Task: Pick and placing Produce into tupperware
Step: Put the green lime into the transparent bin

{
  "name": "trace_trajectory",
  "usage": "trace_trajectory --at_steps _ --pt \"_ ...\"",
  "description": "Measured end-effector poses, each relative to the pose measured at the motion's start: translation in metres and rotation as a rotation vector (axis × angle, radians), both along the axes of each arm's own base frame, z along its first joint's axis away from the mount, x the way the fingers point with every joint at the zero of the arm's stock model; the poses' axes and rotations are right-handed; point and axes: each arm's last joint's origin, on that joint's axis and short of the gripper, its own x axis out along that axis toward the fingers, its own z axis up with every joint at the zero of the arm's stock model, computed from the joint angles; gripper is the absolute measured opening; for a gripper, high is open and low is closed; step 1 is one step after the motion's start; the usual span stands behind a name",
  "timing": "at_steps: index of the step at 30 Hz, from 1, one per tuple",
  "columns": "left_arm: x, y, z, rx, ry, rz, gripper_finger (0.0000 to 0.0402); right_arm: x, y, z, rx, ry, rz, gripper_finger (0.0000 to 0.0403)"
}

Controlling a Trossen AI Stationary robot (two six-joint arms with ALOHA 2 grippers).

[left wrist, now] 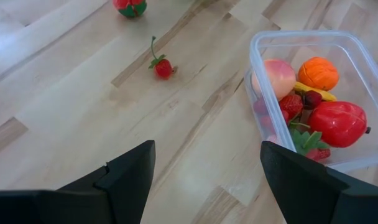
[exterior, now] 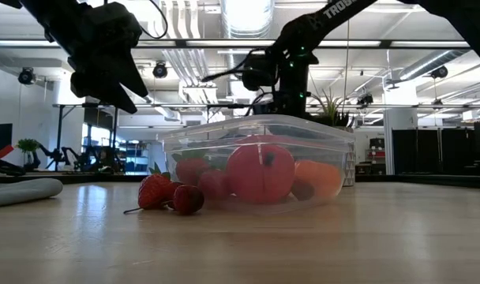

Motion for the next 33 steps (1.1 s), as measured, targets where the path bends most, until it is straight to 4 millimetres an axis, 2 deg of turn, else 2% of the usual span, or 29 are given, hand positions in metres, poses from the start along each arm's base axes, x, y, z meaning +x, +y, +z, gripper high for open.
trace_trajectory --at_steps 21,27,33 --pt "0.000 0.000 -0.001 0.012 0.008 -0.011 0.0276 -0.004 -0.002 -0.010 0.007 -0.004 -0.021 0.0187" --pt "-0.001 0.000 -0.001 0.019 0.013 -0.018 0.0276 0.001 0.008 -0.010 0.017 -0.048 -0.187 0.0187" --pt "-0.001 0.000 -0.002 0.019 0.013 -0.018 0.0276 0.004 0.027 -0.011 0.031 -0.029 -0.180 0.0187"
